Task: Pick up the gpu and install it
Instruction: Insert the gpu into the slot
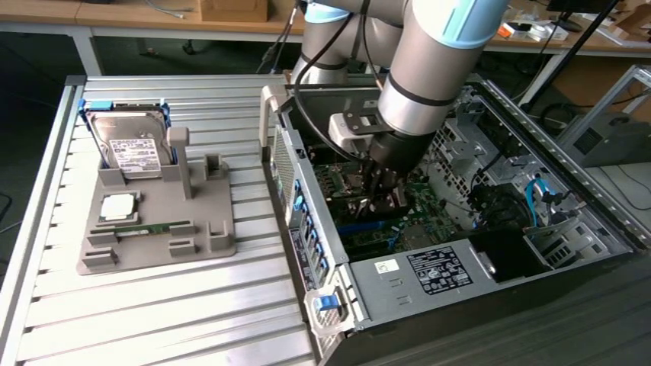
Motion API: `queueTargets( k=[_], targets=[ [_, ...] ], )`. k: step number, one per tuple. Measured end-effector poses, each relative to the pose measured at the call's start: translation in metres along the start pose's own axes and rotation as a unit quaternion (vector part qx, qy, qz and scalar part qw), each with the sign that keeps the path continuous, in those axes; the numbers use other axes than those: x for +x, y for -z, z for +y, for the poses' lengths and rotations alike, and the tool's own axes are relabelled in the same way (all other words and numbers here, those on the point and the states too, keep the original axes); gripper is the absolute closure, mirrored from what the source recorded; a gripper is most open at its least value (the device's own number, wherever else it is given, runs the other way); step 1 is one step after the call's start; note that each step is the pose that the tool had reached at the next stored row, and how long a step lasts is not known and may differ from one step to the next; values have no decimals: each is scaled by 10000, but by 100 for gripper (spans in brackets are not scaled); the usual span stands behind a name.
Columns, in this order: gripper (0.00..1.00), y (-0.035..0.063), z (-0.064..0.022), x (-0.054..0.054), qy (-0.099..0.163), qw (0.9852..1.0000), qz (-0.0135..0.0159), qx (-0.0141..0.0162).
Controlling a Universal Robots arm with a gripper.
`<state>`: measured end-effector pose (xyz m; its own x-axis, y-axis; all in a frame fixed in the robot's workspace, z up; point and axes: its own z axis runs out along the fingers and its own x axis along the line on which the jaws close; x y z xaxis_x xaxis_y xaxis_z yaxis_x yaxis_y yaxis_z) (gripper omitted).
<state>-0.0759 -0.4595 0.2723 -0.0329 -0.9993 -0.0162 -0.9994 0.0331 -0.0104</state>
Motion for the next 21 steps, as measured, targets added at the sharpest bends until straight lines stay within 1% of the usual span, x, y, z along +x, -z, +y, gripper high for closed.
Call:
queueTargets(
  k=[2, 4, 15, 17, 19, 21],
  targets=[
    [72, -5, 27, 3, 0, 10000, 0, 0],
    [72, -7, 36, 3, 0, 10000, 1, 0],
    [72, -13, 37, 4, 0, 10000, 4, 0],
    [72, -30, 37, 3, 0, 10000, 3, 0],
    [72, -40, 37, 4, 0, 10000, 10, 0],
    [72, -52, 37, 4, 0, 10000, 10, 1]
  ],
)
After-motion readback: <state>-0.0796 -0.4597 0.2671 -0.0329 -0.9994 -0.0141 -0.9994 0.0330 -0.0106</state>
